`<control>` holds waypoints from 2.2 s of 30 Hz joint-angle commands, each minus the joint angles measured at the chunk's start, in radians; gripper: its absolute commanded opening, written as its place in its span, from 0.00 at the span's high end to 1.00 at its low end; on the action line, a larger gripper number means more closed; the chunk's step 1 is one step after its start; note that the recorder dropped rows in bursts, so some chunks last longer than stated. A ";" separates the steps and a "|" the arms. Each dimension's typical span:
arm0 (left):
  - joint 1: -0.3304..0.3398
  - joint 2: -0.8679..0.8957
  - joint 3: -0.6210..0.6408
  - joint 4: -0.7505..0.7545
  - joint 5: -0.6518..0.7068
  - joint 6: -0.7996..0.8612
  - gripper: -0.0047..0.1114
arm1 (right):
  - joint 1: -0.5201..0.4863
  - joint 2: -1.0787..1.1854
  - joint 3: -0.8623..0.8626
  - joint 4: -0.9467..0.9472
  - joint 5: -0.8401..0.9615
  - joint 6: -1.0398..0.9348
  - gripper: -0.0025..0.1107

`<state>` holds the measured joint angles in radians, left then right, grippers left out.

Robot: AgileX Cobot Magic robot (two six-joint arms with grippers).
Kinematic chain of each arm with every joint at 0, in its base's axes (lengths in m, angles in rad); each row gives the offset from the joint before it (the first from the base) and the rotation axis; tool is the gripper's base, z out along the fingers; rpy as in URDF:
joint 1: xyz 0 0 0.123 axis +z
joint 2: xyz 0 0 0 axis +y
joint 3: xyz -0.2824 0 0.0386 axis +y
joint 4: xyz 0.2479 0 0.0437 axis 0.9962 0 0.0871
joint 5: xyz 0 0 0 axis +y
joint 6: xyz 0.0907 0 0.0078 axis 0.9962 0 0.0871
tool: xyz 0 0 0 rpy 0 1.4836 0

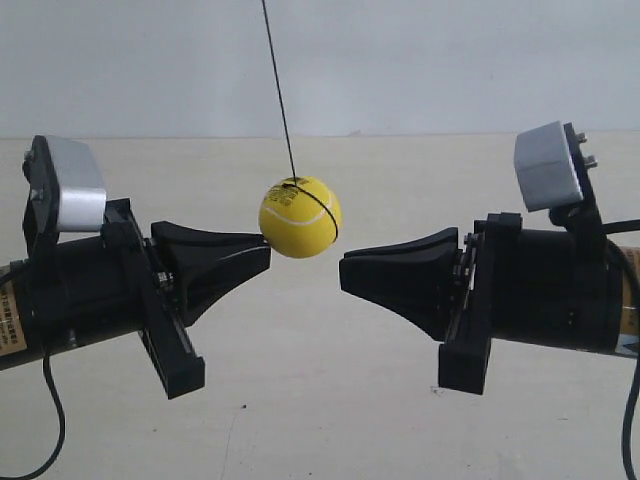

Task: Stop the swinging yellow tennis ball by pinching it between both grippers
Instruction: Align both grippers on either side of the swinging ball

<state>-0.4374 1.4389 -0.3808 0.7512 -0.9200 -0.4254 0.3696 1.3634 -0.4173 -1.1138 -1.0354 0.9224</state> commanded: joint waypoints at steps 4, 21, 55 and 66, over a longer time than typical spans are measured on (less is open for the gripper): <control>-0.005 0.004 -0.005 -0.006 -0.014 -0.007 0.92 | 0.003 0.000 -0.004 0.011 0.021 -0.009 0.98; -0.005 0.004 -0.005 -0.006 0.084 0.000 0.92 | 0.003 0.000 -0.004 0.011 0.023 -0.013 0.98; -0.005 0.004 -0.005 -0.030 0.080 0.016 0.92 | 0.003 0.000 -0.004 0.033 0.063 -0.037 0.98; -0.005 0.004 -0.005 -0.014 0.081 0.014 0.92 | 0.024 0.008 -0.004 -0.017 0.011 0.004 0.98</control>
<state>-0.4374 1.4389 -0.3808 0.7339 -0.8378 -0.4093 0.3723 1.3647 -0.4173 -1.1026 -0.9891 0.9118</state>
